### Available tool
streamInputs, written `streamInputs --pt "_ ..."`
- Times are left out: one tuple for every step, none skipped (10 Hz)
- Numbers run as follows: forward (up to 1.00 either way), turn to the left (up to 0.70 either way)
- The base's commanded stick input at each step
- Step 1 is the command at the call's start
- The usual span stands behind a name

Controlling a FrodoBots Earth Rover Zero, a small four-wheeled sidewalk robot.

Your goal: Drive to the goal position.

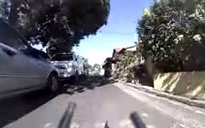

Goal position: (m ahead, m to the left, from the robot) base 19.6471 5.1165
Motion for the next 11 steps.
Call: streamInputs --pt "1.0 0.0" --pt "1.0 0.0" --pt "1.0 0.0" --pt "1.0 0.0" --pt "1.0 0.0" --pt "1.0 0.0" --pt "1.0 0.0" --pt "1.0 0.0" --pt "1.0 0.0" --pt "1.0 0.0" --pt "1.0 0.0"
